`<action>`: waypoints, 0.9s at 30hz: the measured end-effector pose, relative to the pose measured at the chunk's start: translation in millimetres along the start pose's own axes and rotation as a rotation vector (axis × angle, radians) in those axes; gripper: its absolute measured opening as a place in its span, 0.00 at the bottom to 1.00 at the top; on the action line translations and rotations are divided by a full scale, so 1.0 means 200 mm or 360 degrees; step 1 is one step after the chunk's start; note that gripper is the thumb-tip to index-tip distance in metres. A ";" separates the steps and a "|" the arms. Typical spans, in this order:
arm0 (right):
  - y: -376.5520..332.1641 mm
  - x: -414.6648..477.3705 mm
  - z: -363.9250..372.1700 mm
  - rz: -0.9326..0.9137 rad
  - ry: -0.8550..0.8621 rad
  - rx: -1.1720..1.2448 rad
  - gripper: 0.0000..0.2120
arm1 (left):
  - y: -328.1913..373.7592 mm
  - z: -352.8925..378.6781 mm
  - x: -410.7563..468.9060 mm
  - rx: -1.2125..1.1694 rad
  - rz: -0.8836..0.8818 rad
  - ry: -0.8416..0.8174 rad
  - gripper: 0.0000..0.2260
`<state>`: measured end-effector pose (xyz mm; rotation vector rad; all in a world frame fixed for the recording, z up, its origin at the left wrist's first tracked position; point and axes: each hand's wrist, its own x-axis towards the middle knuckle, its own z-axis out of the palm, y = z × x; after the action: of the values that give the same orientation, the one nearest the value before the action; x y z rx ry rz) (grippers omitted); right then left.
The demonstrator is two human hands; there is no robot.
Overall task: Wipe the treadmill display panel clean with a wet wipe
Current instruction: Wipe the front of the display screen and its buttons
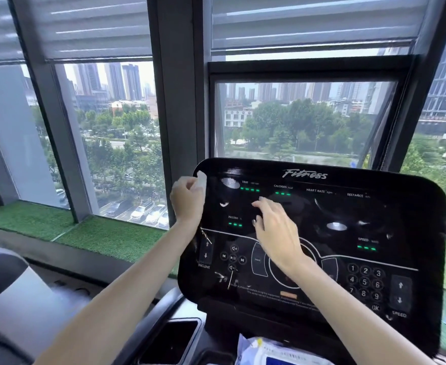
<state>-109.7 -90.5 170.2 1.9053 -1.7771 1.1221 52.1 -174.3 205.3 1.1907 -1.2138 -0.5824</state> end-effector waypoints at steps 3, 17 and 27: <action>0.06 -0.04 0.06 -0.0259 -0.0074 -0.0366 0.25 | -0.04 0.08 0.07 0.0460 0.0518 0.0085 0.07; 0.11 -0.14 0.13 -0.0104 -0.0166 -0.0565 0.35 | -0.16 0.20 -0.04 0.0910 0.1188 -0.0334 0.26; 0.15 -0.15 0.13 -0.0167 -0.0191 -0.0641 0.38 | -0.21 0.17 0.02 0.0762 0.1318 -0.0511 0.26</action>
<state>-126.5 -93.4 123.7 1.8205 -1.7763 0.5692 31.4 -205.0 165.9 0.8619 -2.0371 0.1650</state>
